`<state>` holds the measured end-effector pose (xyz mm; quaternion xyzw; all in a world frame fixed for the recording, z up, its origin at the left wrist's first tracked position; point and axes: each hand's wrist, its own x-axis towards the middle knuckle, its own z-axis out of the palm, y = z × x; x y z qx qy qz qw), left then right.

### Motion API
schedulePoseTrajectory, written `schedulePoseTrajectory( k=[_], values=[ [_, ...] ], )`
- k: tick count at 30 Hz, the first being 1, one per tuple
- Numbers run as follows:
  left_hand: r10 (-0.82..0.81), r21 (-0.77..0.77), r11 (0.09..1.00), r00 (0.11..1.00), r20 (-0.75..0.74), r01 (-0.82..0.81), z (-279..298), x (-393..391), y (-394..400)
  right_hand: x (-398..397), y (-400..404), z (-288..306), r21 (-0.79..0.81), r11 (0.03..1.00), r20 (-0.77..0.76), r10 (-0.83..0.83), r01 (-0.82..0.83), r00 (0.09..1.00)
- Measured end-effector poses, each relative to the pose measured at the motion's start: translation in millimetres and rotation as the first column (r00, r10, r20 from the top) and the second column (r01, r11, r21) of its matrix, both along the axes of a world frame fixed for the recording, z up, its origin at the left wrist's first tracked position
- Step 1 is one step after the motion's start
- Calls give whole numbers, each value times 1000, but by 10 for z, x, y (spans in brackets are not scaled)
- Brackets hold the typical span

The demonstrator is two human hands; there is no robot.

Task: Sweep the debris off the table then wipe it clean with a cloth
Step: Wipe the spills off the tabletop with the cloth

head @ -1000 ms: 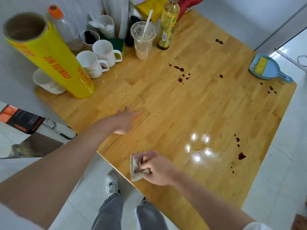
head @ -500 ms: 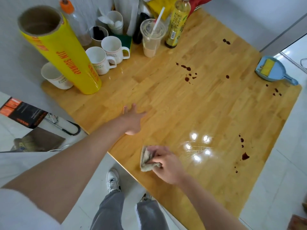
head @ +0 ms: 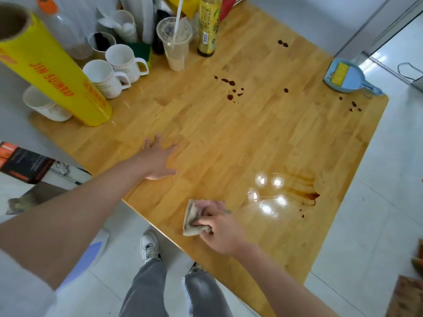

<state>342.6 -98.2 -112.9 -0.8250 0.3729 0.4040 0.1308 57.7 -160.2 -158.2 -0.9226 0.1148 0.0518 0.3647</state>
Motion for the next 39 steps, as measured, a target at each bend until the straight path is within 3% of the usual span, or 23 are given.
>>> schedulePoseTrajectory(
  k=[3, 4, 5, 7, 8, 10, 12, 13, 15, 18, 19, 21, 22, 23, 24, 25, 28, 30, 32, 34, 36, 37, 39],
  values=[
    [1, -23, 1000, 999, 35, 0, -18, -87, 35, -291, -715, 70, -11, 948, -7, -320, 320, 948],
    [3, -29, 1000, 999, 42, -2, -29, -109, 41, -395, -1002, 84, 11, 815, 12, -579, 579, 815],
    [12, -36, 999, 999, 44, -10, -30, -120, 43, -445, -1213, 139, 67, 573, -19, -818, 817, 575],
    [45, -39, 998, 999, 16, -45, -13, -109, 29, -397, -1267, 157, -12, 133, -100, -986, 991, 131],
    [59, -36, 998, 998, -3, -59, -13, -87, 15, -285, -1103, 107, -106, 129, -80, -989, 986, 121],
    [65, -28, 997, 997, -31, -66, -13, -33, -13, -1, -490, 65, -102, 470, -43, -883, 877, 468],
    [60, -20, 998, 997, -38, -61, -28, 13, -6, 168, 242, 47, -73, 883, -63, -469, 465, 881],
    [51, -16, 999, 998, -31, -52, -33, 22, -2, 147, 484, 42, -50, 974, -77, -224, 221, 971],
    [23, -14, 1000, 1000, -21, -23, -26, 18, 8, -7, 527, 89, 14, 1000, -103, -16, 17, 995],
    [20, -13, 1000, 999, -31, -20, -4, 14, -3, -423, -119, 148, 36, 961, -178, -263, 274, 948],
    [19, -16, 1000, 999, -36, -19, 2, 11, 4, -571, -377, 167, 33, 851, -176, -511, 523, 842],
    [22, -29, 999, 999, -43, -23, -22, 9, 13, -738, -732, 147, 75, 265, -193, -942, 961, 274],
    [23, -40, 999, 999, -40, -24, -42, 1, 15, -728, -740, 137, 54, -2, -176, -984, 999, 8],
    [20, -53, 998, 999, -33, -22, -63, -4, 18, -618, -620, 101, -18, -84, -120, -989, 996, -86],
    [18, -65, 998, 1000, -25, -20, -75, -9, 15, -456, -424, 59, -75, -6, -38, -999, 997, -9],
    [17, -74, 997, 1000, -20, -18, -96, -8, 33, -264, -142, 45, -70, 176, 9, -984, 982, 177],
    [7, -84, 996, 1000, -4, -7, -105, -17, 54, -25, 664, -28, -61, 873, -54, -487, 484, 872],
    [-8, -87, 996, 1000, -2, 7, -84, -38, 58, -220, 691, 13, -55, 990, -64, -132, 129, 989],
    [-6, -86, 996, 1000, 2, 6, -72, -42, 64, -527, 335, 132, 28, 971, -85, -233, 236, 969],
    [-16, -86, 996, 1000, 20, 18, -93, -54, 81, -843, -76, 232, 63, 734, -89, -671, 676, 736],
    [-21, -99, 995, 999, 39, 25, -120, -86, 102, -1075, -386, 222, 65, 125, -175, -975, 990, 134],
    [-18, -114, 993, 999, 46, 23, -129, -103, 101, -1083, -403, 222, 27, -80, -189, -979, 996, -73],
    [-4, -135, 991, 999, 47, 10, -141, -113, 117, -936, -232, 101, -68, 1, -123, -992, 998, -7]
  ],
)
